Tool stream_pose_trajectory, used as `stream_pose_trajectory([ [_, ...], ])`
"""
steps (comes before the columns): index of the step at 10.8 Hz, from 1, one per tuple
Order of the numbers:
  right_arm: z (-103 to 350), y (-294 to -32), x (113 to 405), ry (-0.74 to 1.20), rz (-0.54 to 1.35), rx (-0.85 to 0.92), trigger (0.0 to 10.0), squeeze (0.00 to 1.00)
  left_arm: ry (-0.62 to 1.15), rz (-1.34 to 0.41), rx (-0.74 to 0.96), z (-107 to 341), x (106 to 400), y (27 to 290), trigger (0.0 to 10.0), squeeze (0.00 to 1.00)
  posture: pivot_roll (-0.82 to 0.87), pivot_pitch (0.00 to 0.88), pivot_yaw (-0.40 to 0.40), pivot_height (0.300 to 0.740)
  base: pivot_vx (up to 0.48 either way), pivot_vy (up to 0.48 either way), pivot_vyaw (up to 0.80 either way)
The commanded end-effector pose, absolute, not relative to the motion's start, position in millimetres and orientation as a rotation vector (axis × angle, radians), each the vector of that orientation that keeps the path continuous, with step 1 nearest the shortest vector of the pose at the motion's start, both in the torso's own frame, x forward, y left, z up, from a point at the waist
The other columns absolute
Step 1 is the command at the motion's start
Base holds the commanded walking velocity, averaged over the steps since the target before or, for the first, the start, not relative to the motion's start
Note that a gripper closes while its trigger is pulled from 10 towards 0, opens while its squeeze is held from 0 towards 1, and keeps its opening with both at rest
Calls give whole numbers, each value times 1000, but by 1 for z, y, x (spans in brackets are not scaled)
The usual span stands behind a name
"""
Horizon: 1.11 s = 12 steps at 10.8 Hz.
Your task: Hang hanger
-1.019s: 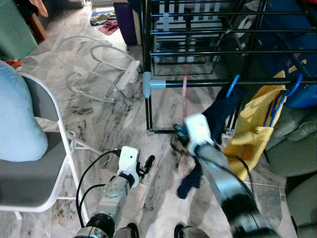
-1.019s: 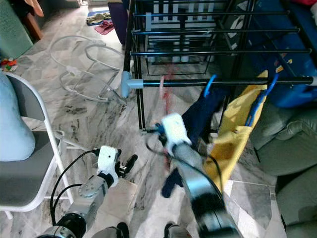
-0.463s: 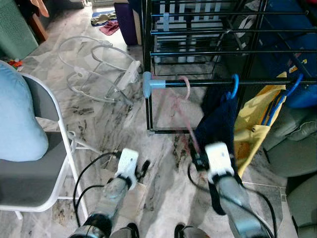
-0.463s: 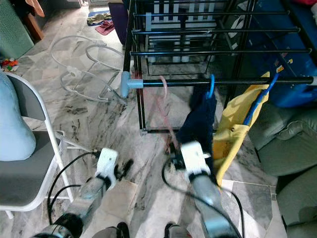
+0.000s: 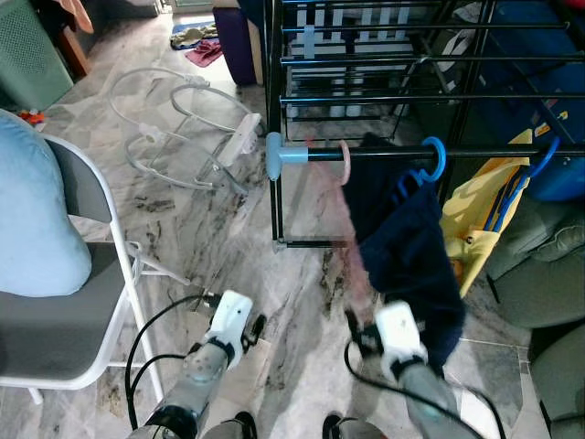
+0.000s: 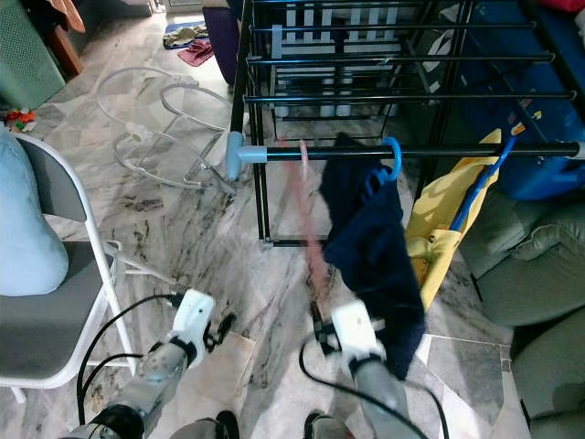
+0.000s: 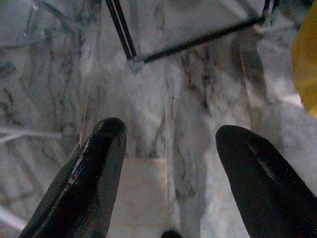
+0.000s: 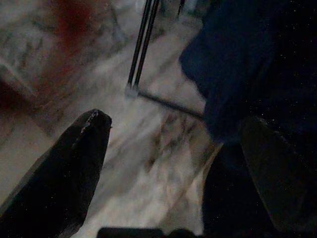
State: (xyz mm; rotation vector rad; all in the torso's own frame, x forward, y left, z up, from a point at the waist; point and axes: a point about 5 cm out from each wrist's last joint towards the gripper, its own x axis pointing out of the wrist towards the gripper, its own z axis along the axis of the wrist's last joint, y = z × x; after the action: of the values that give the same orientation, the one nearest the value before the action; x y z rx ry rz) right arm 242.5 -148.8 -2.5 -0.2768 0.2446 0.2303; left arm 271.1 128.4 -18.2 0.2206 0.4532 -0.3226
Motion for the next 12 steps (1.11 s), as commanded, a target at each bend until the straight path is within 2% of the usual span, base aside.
stream_pose_trajectory([
  [1, -20, -150, 231, 328, 252, -281, 10000, 1000, 573, -282, 244, -36, 255, 144, 10000, 0, -101, 148, 49, 740, 0, 0, 0],
  [3, -38, -158, 222, 451, 212, -234, 10000, 1000, 699, -218, 236, -49, 241, 159, 10000, 0, -96, 140, 47, 740, 0, 0, 0],
  [5, -59, -164, 211, 637, 182, -167, 10000, 1000, 909, -98, 198, -70, 211, 184, 10000, 0, -99, 122, 48, 740, 0, 0, 0],
  [7, -72, -168, 198, 766, 149, -100, 10000, 988, 1010, -50, 202, -79, 192, 200, 10000, 0, -88, 98, 43, 740, 0, 0, 0],
  [8, -80, -173, 188, 861, 148, -83, 10000, 0, 1028, -5, 178, -79, 190, 205, 10000, 0, -64, 73, 23, 740, 0, 0, 0],
  [9, -81, -173, 186, 891, 175, -81, 10000, 0, 1028, 29, 120, -77, 196, 203, 10000, 0, -54, 67, 15, 740, 0, 0, 0],
  [12, -80, -166, 191, 890, 168, -39, 10000, 0, 1032, 0, 114, -77, 200, 190, 10000, 0, -52, 66, 19, 740, 0, 0, 0],
])
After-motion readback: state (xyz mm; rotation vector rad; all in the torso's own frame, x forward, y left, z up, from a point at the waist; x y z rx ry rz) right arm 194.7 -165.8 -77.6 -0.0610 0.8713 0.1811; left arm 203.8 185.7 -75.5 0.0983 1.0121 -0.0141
